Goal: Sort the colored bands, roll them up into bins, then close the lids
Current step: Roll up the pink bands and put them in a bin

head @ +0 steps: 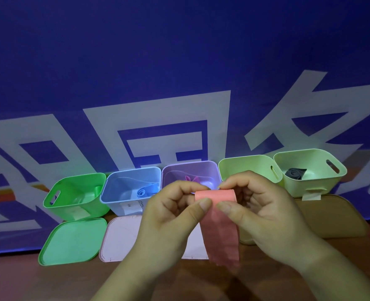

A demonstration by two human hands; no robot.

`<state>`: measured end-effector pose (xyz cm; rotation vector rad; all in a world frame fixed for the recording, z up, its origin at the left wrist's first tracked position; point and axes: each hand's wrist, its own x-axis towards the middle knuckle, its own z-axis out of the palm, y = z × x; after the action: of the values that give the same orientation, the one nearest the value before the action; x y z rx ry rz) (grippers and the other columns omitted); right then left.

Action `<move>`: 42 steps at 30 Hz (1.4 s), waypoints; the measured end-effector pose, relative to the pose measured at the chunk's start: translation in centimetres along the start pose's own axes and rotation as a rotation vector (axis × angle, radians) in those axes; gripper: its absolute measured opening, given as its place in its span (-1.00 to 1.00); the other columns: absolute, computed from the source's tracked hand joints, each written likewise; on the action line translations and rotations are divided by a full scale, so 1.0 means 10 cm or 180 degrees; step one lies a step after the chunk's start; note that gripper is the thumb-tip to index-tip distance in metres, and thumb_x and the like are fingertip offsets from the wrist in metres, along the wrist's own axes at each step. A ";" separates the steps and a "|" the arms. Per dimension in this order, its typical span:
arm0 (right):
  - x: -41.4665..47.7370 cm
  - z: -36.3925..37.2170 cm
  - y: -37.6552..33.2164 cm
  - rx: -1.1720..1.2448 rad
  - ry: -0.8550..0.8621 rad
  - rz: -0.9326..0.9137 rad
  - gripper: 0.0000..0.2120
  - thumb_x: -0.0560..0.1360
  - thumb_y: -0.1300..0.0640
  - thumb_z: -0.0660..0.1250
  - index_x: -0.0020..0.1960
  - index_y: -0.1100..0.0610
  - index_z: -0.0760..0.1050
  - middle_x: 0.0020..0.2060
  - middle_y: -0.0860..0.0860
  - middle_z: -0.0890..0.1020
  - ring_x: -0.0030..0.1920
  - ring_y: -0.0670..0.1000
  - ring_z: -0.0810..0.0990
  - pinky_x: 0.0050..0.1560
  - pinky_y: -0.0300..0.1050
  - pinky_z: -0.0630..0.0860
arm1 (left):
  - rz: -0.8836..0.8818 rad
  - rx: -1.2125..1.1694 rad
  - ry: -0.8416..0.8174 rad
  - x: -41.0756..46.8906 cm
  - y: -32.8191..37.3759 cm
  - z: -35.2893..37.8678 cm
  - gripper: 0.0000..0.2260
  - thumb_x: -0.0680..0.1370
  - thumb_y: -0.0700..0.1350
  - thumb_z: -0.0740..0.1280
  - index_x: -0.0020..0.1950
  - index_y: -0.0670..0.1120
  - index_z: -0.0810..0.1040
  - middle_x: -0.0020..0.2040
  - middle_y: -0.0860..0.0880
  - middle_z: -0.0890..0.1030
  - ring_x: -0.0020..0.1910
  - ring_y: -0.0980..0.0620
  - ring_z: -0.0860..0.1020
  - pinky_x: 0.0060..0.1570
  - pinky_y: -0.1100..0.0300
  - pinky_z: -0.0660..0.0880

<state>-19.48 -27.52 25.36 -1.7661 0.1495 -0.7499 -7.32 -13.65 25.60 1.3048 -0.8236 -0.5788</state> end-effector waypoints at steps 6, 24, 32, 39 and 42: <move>0.00 0.00 0.00 -0.0075 0.0039 0.0010 -0.79 0.43 -0.19 0.42 0.03 -0.17 0.59 -0.11 -0.04 0.67 -0.11 0.03 0.64 -0.09 -0.10 0.58 | 0.0135 0.0207 -0.0012 0.00 -0.01 0.00 -0.79 0.44 0.04 0.44 0.03 0.01 0.65 -0.13 -0.34 0.62 -0.14 -0.30 0.58 -0.04 -0.15 0.52; 0.03 0.00 -0.03 -0.0345 -0.0017 0.0421 -0.66 0.44 -0.26 0.27 -0.17 0.02 0.52 -0.47 0.10 0.44 -0.43 -0.02 0.34 -0.40 -0.03 0.33 | 0.0502 0.0755 -0.0110 -0.01 -0.03 -0.03 -0.79 0.43 -0.04 0.47 0.05 0.10 0.65 -0.11 -0.01 0.69 -0.13 -0.02 0.64 -0.05 0.22 0.55; 0.04 -0.01 -0.04 -0.0289 -0.0060 0.0399 -0.68 0.44 -0.23 0.28 -0.16 0.03 0.53 -0.42 0.10 0.46 -0.38 -0.07 0.38 -0.33 -0.10 0.38 | 0.0312 0.0571 -0.0093 -0.01 -0.05 -0.03 -0.81 0.44 0.00 0.45 0.04 0.07 0.66 -0.16 -0.19 0.65 -0.12 -0.20 0.61 -0.02 0.06 0.57; 0.00 -0.02 0.00 -0.0125 0.0007 0.0210 -0.63 0.36 -0.36 0.39 0.00 -0.13 0.59 -0.20 0.06 0.62 -0.18 0.07 0.59 -0.13 -0.05 0.56 | 0.0191 0.0341 -0.0074 -0.01 -0.04 -0.02 -0.78 0.45 0.01 0.44 0.07 -0.01 0.66 -0.16 -0.24 0.66 -0.12 -0.28 0.62 0.00 -0.16 0.58; -0.01 -0.02 -0.02 -0.0212 0.0023 0.0063 -0.67 0.37 -0.33 0.41 0.03 -0.18 0.57 -0.15 -0.02 0.65 -0.14 0.05 0.62 -0.09 -0.06 0.59 | 0.0076 0.0115 -0.0011 0.00 -0.03 0.00 -0.79 0.46 -0.04 0.45 0.06 -0.06 0.67 -0.13 -0.28 0.67 -0.12 -0.28 0.63 -0.01 -0.06 0.60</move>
<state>-19.74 -27.63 25.50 -1.8225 0.1985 -0.7447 -7.32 -13.67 25.26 1.3254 -0.8548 -0.5495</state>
